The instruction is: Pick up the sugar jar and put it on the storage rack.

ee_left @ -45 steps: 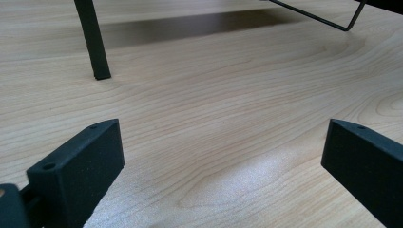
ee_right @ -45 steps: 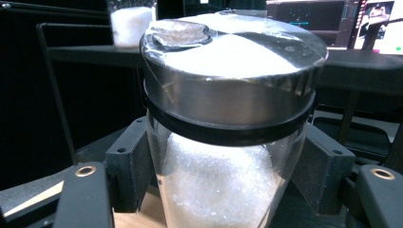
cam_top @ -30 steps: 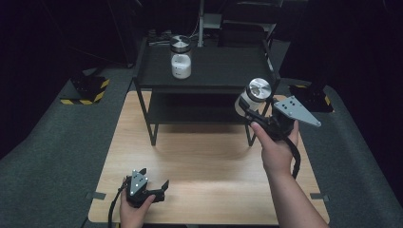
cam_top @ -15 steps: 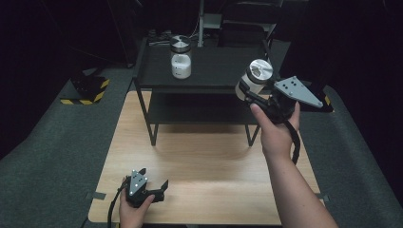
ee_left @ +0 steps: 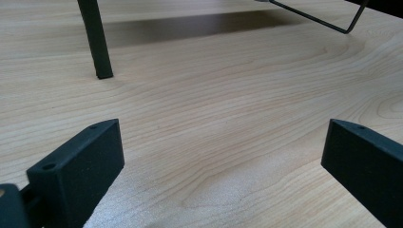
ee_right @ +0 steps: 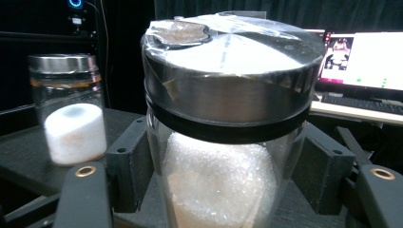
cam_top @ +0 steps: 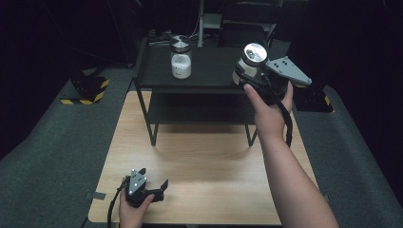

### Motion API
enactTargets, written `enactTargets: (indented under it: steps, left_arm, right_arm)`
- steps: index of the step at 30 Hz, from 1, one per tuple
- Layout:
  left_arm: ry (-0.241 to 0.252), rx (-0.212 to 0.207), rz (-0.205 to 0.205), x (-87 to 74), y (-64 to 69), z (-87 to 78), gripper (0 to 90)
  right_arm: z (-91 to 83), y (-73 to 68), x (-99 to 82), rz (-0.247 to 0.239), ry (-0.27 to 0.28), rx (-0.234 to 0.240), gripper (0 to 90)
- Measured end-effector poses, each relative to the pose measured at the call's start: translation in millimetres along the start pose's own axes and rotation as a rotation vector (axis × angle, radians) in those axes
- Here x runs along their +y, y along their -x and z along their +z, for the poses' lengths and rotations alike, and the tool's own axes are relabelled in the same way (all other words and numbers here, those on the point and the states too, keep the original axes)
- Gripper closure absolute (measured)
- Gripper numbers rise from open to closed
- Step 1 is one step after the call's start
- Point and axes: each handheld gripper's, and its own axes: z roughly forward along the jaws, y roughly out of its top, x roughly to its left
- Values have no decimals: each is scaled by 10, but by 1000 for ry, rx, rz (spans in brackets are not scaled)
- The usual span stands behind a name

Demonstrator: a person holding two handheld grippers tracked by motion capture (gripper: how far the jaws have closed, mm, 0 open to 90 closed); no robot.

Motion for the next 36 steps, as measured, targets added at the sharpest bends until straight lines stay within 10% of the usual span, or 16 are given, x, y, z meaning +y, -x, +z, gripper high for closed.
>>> enactTargets:
  steps: [36]
  left_arm:
    - [1, -7, -6, -2, -30, -5, 6]
  right_arm:
    - [546, -6, -29, 18, -49, -37, 305]
